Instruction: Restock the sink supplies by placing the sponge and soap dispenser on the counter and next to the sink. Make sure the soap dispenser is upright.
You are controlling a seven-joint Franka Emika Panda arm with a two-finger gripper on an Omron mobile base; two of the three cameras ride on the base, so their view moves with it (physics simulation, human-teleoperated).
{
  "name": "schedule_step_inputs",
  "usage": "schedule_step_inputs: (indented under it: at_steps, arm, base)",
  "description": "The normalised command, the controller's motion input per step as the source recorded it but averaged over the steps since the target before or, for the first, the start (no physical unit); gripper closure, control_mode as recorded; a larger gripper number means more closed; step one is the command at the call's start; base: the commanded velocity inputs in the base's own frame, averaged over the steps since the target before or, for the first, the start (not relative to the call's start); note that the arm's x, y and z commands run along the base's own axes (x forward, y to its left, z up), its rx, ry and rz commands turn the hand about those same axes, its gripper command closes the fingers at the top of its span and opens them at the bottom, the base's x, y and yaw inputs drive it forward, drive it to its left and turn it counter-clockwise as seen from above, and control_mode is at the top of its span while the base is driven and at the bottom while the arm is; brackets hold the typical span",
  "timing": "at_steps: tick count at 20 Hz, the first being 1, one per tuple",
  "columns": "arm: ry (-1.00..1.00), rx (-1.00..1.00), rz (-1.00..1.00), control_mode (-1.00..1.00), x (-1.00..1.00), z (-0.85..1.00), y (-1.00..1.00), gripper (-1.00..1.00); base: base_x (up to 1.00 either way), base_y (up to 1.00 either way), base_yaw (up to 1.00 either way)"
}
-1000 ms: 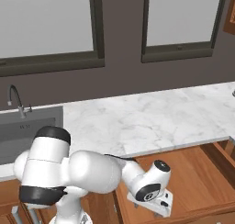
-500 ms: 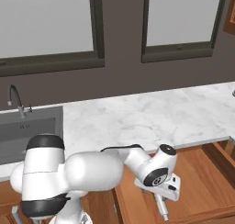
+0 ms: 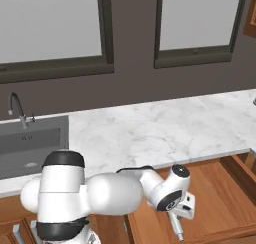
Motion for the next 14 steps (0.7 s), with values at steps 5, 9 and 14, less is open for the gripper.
schedule_step_inputs:
  at_steps: [5,9,14]
  arm:
    - [0.00,0.00,0.07,-1.00,0.21,-0.20,-0.28,-1.00]
    - [-0.05,0.00,0.07,-1.00,0.00,-0.48,-0.03,-1.00]
    - [-0.11,0.00,0.06,-1.00,0.04,-0.18,-0.03,-1.00]
  base:
    - [0.00,0.00,0.00]
    - [0.00,0.00,0.00]
    - [0.00,0.00,0.00]
